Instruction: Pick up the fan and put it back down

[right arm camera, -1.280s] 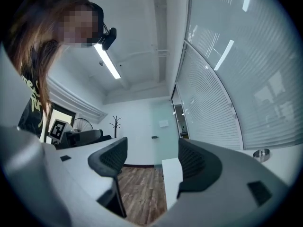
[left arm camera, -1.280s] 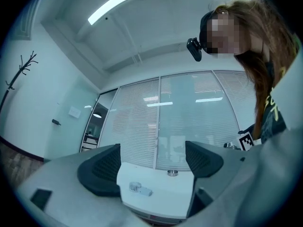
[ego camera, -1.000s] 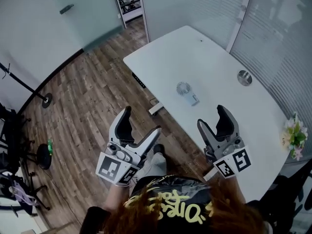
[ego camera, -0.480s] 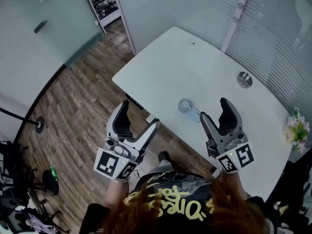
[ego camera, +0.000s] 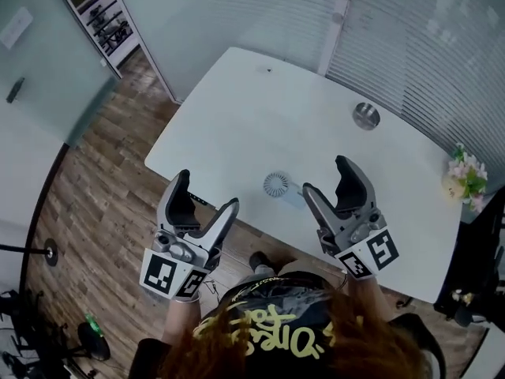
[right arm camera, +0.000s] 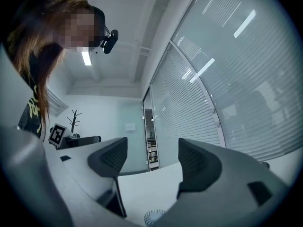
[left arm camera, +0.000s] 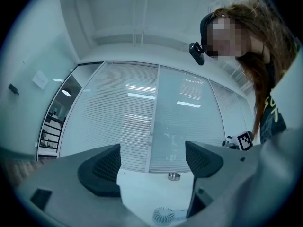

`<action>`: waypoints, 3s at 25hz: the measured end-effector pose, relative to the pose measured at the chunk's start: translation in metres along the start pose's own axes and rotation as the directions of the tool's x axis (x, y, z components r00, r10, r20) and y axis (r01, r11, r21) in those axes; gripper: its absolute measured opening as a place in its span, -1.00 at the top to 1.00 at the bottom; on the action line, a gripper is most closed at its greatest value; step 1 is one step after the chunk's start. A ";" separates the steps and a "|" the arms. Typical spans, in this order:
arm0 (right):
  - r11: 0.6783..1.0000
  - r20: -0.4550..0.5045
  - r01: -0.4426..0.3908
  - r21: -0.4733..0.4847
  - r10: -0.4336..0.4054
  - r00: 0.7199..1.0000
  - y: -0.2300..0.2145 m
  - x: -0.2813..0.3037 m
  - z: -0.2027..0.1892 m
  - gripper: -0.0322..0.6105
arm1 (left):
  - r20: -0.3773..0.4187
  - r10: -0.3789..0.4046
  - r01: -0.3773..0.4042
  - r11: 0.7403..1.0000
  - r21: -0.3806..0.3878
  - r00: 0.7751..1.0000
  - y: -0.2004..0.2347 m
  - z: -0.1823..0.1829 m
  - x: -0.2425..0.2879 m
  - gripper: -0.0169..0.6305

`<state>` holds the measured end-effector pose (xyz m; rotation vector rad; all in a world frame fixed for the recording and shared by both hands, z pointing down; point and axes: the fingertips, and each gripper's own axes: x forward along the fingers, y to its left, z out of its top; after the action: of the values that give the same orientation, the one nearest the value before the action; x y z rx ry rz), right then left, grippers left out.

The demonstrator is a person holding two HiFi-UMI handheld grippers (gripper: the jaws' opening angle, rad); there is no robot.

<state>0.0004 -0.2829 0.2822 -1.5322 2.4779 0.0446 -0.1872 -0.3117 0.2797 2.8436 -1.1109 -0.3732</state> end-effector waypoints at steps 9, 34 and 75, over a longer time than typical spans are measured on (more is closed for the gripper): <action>0.998 -0.024 -0.055 0.033 0.056 0.998 -0.018 0.001 -0.010 -0.09 | -0.034 0.009 -0.009 1.000 -0.002 0.999 -0.007 -0.009 0.023 -0.36; 0.931 -0.660 -0.359 -0.059 0.234 0.714 -0.009 0.020 -0.240 -0.26 | -0.072 0.237 -0.239 0.971 -0.014 0.969 0.026 -0.018 -0.003 -0.36; 0.968 -0.265 -0.181 -0.174 0.131 0.955 0.009 0.116 -0.089 -0.14 | 0.003 0.273 -0.271 0.956 0.115 0.962 0.033 0.031 -0.023 -0.30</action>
<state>-0.0728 -0.3942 0.3435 -1.4912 2.8705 0.1341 -0.2329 -0.3190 0.2594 2.7257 -1.5434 -0.2792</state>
